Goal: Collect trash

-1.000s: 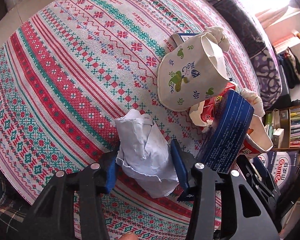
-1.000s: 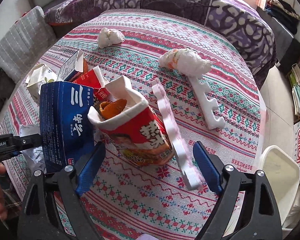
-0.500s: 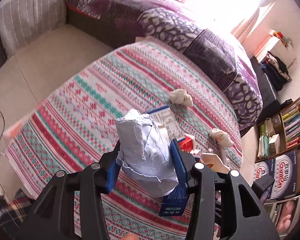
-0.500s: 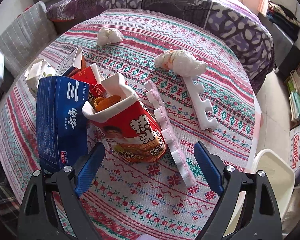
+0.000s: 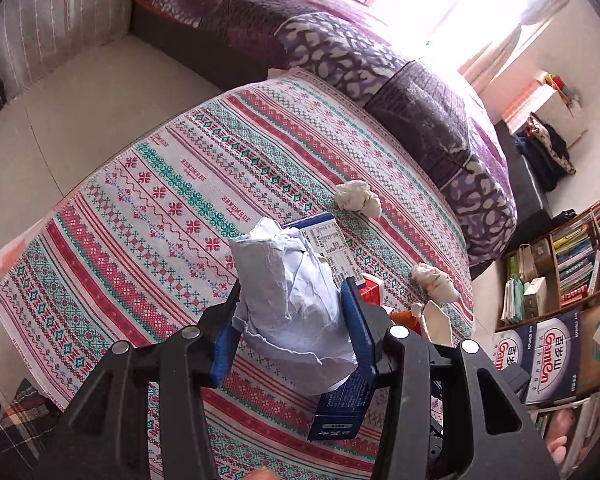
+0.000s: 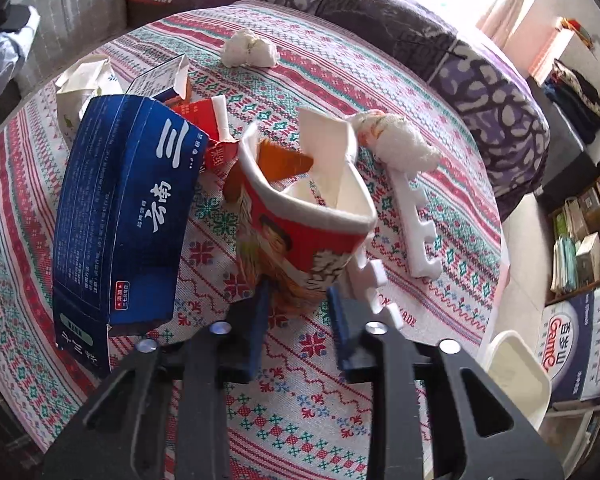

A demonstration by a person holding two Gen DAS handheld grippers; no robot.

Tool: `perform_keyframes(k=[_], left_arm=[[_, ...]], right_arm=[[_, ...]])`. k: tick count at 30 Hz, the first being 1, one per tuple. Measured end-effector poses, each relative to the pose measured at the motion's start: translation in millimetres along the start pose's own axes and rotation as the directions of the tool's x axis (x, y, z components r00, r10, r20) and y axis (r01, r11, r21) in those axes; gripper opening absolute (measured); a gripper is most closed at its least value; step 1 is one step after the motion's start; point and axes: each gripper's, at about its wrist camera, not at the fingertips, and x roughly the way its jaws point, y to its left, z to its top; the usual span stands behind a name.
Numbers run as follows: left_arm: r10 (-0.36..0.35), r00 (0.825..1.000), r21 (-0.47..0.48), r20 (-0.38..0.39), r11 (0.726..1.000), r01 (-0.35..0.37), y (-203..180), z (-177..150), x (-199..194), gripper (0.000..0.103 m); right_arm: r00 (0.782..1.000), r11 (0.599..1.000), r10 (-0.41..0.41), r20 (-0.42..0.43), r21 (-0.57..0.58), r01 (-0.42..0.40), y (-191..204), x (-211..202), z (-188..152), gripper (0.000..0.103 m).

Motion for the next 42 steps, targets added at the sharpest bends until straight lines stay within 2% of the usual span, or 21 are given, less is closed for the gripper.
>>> perform_keyframes(k=[5,16,17,18,21,23,25,26,27,28,29,31,38,42], left_arm=[[-0.008,1.0,0.0,0.006,1.0,0.008,-0.4,0.5,-2.5,0.047],[-0.008,1.0,0.049,0.027,0.999,0.007,-15.7,-8.1,-4.2,0.047],[-0.009,1.0,0.054,0.029,0.999,0.007,-17.5,-9.1,-4.4,0.047],[-0.01,0.999,0.059,0.031,0.998,0.008,-18.9,-10.2,-4.5,0.047],[-0.009,0.999,0.078,0.041,0.997,0.005,-24.3,-14.3,-5.4,0.047],[-0.006,0.999,0.094,0.044,0.996,0.002,-28.3,-16.5,-5.2,0.047],[-0.003,0.999,0.105,0.046,0.994,-0.001,-31.3,-18.9,-4.6,0.047],[-0.004,0.999,0.108,0.043,0.994,-0.001,-31.8,-19.8,-3.9,0.047],[-0.004,0.999,0.11,0.04,0.994,0.0,-32.1,-20.2,-3.2,0.047],[-0.005,0.999,0.11,0.036,0.994,0.001,-32.0,-20.3,-2.4,0.048],[-0.005,0.999,0.11,0.033,0.994,0.001,-31.7,-20.3,-1.5,0.048],[-0.005,1.0,0.102,0.025,0.995,0.003,-29.9,-19.4,0.4,0.048],[0.002,1.0,0.085,0.003,0.996,-0.002,-19.0,-17.9,6.7,0.048],[0.002,1.0,0.071,-0.011,0.997,-0.002,-13.6,-16.9,10.9,0.048]], right_arm=[[0.994,0.986,0.099,0.037,0.132,-0.103,-18.2,-23.0,6.3,0.023],[0.98,0.958,0.112,0.165,0.245,-0.15,-31.1,-62.2,6.4,0.021],[0.979,0.955,0.109,0.175,0.254,-0.152,-32.5,-64.4,6.8,0.02],[0.979,0.954,0.101,0.179,0.261,-0.146,-33.8,-65.7,6.4,0.0],[0.977,0.948,0.108,0.183,0.277,-0.157,-37.8,-67.0,6.6,0.0],[0.983,0.949,0.107,0.148,0.28,-0.145,-37.9,-62.5,4.9,0.0],[0.984,0.934,0.134,0.121,0.315,-0.166,-43.6,-55.0,0.8,0.006],[0.982,0.93,0.158,0.102,0.319,-0.183,-44.5,-50.2,-0.7,0.022],[0.984,0.93,0.15,0.094,0.324,-0.172,-44.6,-47.4,-2.7,0.048],[0.987,0.932,0.129,0.099,0.329,-0.155,-44.1,-46.3,-4.4,0.055],[0.986,0.931,0.132,0.099,0.328,-0.157,-43.0,-44.3,-4.9,0.058],[0.984,0.929,0.161,0.077,0.326,-0.177,-38.9,-37.4,-4.7,0.058],[0.991,0.958,0.13,0.015,0.257,-0.13,-12.7,-12.6,-0.1,0.065],[0.992,0.96,0.127,-0.015,0.254,-0.119,-7.7,2.2,2.7,0.063]])
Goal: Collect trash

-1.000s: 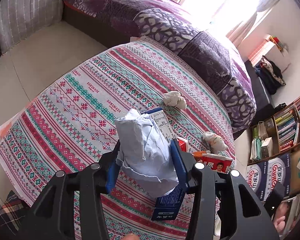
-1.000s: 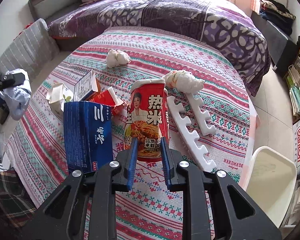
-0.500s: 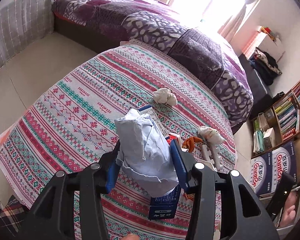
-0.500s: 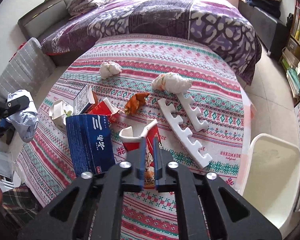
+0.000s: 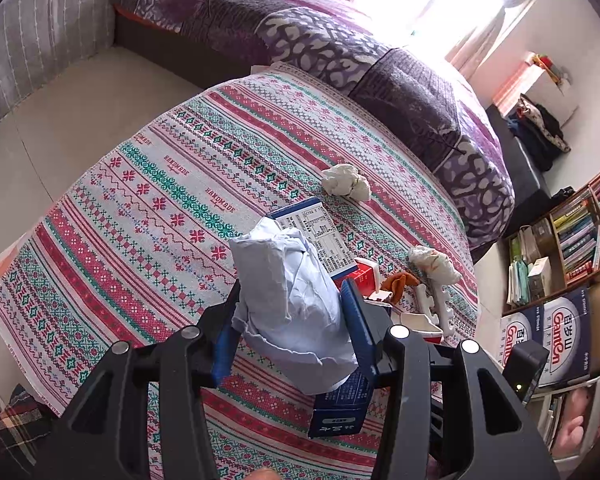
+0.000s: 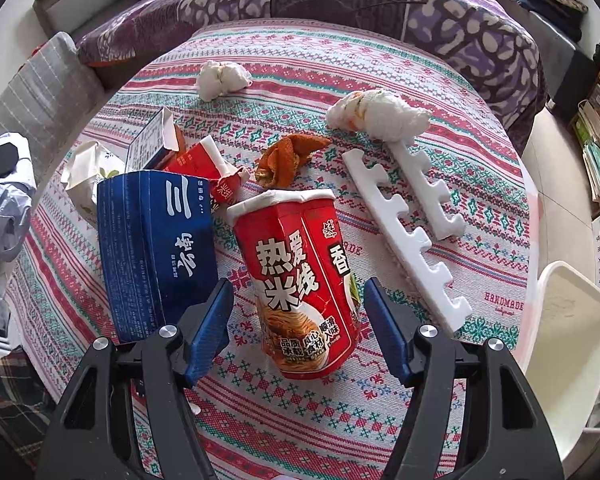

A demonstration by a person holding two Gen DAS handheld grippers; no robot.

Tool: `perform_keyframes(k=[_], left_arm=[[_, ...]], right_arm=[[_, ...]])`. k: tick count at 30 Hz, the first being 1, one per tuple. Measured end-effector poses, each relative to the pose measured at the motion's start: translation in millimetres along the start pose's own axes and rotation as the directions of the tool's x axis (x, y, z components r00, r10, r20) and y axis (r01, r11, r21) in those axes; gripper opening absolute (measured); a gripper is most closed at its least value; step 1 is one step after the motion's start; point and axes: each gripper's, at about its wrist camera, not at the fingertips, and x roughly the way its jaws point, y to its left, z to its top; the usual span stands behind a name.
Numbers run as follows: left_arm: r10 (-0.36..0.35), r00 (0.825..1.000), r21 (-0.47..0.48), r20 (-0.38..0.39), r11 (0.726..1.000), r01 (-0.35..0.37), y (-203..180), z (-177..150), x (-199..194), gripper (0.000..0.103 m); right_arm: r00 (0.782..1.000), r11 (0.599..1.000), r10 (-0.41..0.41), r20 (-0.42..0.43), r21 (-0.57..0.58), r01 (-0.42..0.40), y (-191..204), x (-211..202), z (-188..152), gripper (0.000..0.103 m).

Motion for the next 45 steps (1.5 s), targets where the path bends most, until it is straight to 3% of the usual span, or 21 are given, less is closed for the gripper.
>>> perform_keyframes(k=[1,3,7,17,23,33,45], left_arm=[[0.002,1.0,0.0,-0.002,1.0,-0.002,0.3,-0.2,1.0,0.048],[0.007,1.0,0.004,-0.003,1.0,-0.007,0.9,-0.2,2.5,0.048],[0.014,1.0,0.01,0.001,1.0,-0.014,0.2,-0.5,2.8,0.048],[0.032,0.999,0.048,0.043,0.998,-0.034,-12.7,-3.3,-2.6,0.048],[0.045,0.996,0.08,0.072,0.996,-0.05,-27.0,-7.3,-5.1,0.048],[0.062,0.989,0.171,0.137,0.981,-0.086,-65.3,-19.6,-10.0,0.048],[0.032,0.99,0.261,0.136,0.963,-0.067,-113.7,-44.0,-3.4,0.048]], right_arm=[[1.0,1.0,-0.003,-0.006,0.001,0.003,0.0,2.5,0.5,0.062],[1.0,1.0,0.003,-0.019,0.005,-0.002,-0.9,5.7,1.5,0.043],[1.0,0.999,0.009,0.022,0.036,-0.01,-4.0,-3.4,3.5,0.033],[0.984,0.996,-0.013,0.179,0.091,-0.003,-8.7,-53.8,10.5,0.033],[0.973,0.99,-0.015,0.232,0.14,-0.018,-19.5,-76.0,9.9,0.033],[0.955,0.976,-0.098,0.278,0.212,0.038,-40.7,-98.7,-2.3,0.034],[0.937,0.943,-0.201,0.285,0.315,0.106,-84.8,-118.3,-18.5,0.035]])
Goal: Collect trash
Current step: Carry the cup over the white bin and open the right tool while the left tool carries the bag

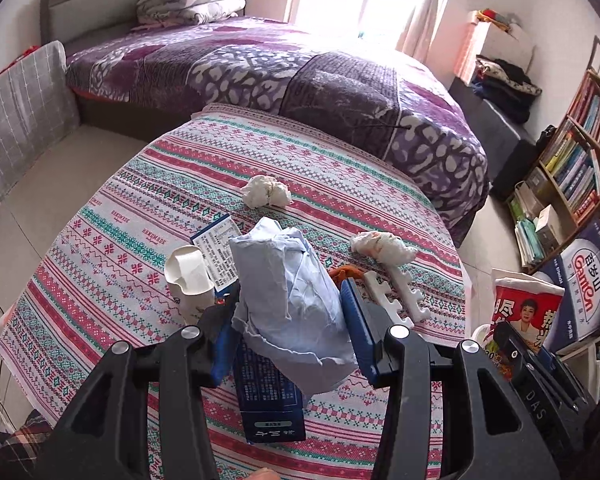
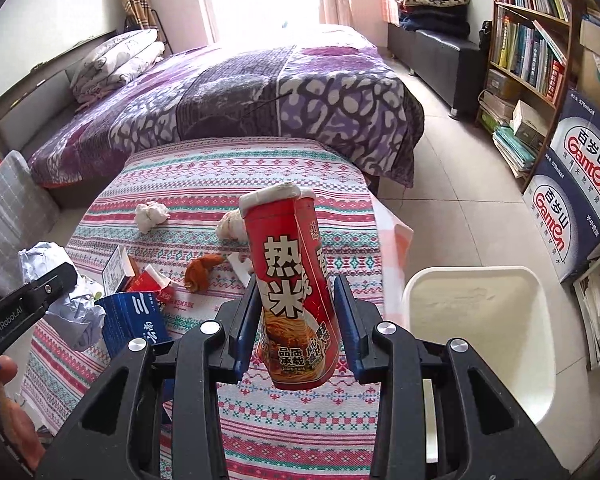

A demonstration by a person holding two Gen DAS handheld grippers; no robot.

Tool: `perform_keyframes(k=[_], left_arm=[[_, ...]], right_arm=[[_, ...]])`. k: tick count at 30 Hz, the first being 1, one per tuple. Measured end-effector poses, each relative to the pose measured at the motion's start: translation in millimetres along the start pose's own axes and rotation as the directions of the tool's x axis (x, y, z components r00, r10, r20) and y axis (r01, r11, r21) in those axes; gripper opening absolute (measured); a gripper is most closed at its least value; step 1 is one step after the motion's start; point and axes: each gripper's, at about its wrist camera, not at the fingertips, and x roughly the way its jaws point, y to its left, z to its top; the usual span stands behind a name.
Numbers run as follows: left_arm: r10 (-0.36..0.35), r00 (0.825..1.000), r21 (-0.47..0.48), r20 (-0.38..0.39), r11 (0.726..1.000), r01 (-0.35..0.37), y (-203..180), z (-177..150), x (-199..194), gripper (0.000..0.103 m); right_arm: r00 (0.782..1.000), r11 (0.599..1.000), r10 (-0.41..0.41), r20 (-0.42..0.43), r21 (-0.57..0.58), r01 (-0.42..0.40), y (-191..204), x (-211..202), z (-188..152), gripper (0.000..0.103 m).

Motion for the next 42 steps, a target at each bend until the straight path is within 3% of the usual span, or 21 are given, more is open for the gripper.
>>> perform_keyframes(k=[17,28,34,37,42], left_arm=[[-0.05,0.998,0.14,-0.022,0.989,0.053,-75.9,-27.3,2.4,0.048],[-0.092,0.994,0.238,-0.058,0.966,0.103,-126.8,-50.3,7.0,0.048],[-0.134,0.986,0.274,-0.1,0.949,0.157,-152.9,-62.5,11.2,0.048],[-0.154,0.98,0.29,-0.125,0.939,0.185,-166.8,-69.4,12.7,0.048],[-0.191,0.969,0.331,-0.156,0.914,0.233,-189.5,-82.1,12.9,0.048]], right_arm=[[0.993,0.983,-0.119,0.01,0.14,0.116,-82.8,-15.8,-2.0,0.037],[0.976,0.945,-0.206,-0.064,0.246,0.216,-144.1,-16.1,-11.8,0.039],[0.959,0.914,-0.265,-0.097,0.291,0.282,-169.6,-20.4,-14.7,0.052],[0.95,0.898,-0.298,-0.098,0.309,0.314,-179.9,-24.2,-16.2,0.067],[0.942,0.881,-0.319,-0.098,0.337,0.334,-197.3,-31.0,-18.3,0.075]])
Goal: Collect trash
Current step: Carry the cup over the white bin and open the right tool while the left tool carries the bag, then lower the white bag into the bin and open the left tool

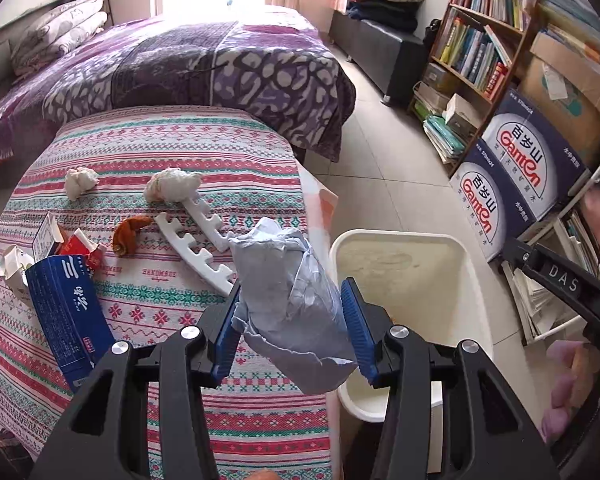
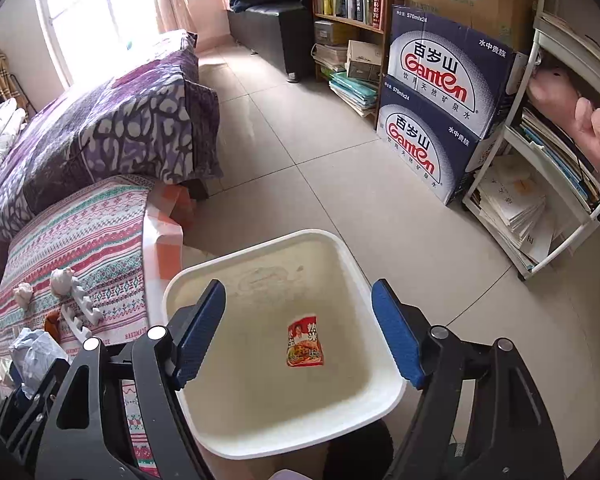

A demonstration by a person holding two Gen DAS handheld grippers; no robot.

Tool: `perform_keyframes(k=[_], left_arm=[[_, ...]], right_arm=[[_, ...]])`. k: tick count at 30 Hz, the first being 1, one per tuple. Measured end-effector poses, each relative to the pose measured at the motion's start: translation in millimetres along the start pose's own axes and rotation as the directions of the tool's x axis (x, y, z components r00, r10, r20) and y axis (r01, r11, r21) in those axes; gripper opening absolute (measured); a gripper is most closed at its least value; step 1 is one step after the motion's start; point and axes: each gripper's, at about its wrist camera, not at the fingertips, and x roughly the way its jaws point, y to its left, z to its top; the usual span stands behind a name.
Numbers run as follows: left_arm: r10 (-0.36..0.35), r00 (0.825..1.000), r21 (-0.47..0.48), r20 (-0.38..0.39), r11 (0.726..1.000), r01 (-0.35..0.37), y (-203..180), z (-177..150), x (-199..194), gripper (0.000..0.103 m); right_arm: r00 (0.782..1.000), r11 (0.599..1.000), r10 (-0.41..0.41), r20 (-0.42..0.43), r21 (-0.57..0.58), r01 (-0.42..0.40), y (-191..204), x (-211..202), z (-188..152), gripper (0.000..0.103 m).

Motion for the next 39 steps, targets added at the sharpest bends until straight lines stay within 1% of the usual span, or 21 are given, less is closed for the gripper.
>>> perform_keyframes(k=[6,8,12,18,21,23,24,27,30,35,39], left_arm=[[-0.068,0.997,0.065,-0.037,0.995,0.07,-30.4,-4.6,9.4,0.048],[-0.101,0.993,0.079,-0.056,0.991,0.106,-39.4,-5.2,11.8,0.048],[-0.174,0.98,0.105,-0.096,0.977,0.184,-57.5,-4.7,15.6,0.048],[-0.24,0.963,0.14,-0.121,0.957,0.256,-83.7,4.0,18.5,0.048],[-0.271,0.954,0.151,-0.127,0.945,0.289,-92.8,8.0,19.0,0.05],[-0.291,0.948,0.142,-0.128,0.941,0.308,-92.5,11.1,19.3,0.063],[-0.301,0.945,0.135,-0.128,0.939,0.317,-91.1,12.2,18.7,0.065],[-0.296,0.947,0.124,-0.122,0.942,0.31,-83.2,14.6,16.1,0.067],[-0.266,0.958,0.122,-0.107,0.953,0.278,-70.8,14.4,11.9,0.069],[-0.179,0.981,0.115,-0.074,0.976,0.187,-46.6,10.1,6.5,0.07],[-0.091,0.995,0.091,-0.045,0.991,0.095,-20.6,2.5,1.2,0.074]], right_arm=[[1.0,0.998,0.0,0.001,0.061,-0.001,-19.8,-3.6,8.3,0.077],[1.0,0.996,0.006,0.006,0.085,-0.007,-25.3,-6.1,11.7,0.078],[1.0,0.992,0.013,0.019,0.129,-0.015,-34.9,-11.9,17.6,0.078],[0.999,0.984,0.015,0.043,0.178,-0.022,-45.8,-20.6,25.3,0.078],[0.999,0.981,0.01,0.054,0.191,-0.02,-48.2,-24.2,29.0,0.078],[0.998,0.979,0.007,0.06,0.202,-0.019,-50.0,-27.5,30.5,0.079],[0.998,0.978,0.009,0.062,0.207,-0.022,-50.1,-28.6,31.3,0.08],[0.998,0.977,0.017,0.065,0.211,-0.03,-47.0,-31.1,32.3,0.082],[0.998,0.98,0.027,0.065,0.195,-0.039,-36.3,-32.7,30.4,0.083],[0.997,0.987,0.034,0.067,0.153,-0.043,-13.5,-36.8,24.4,0.084],[0.996,0.991,0.041,0.073,0.123,-0.05,8.3,-38.1,16.9,0.09]])
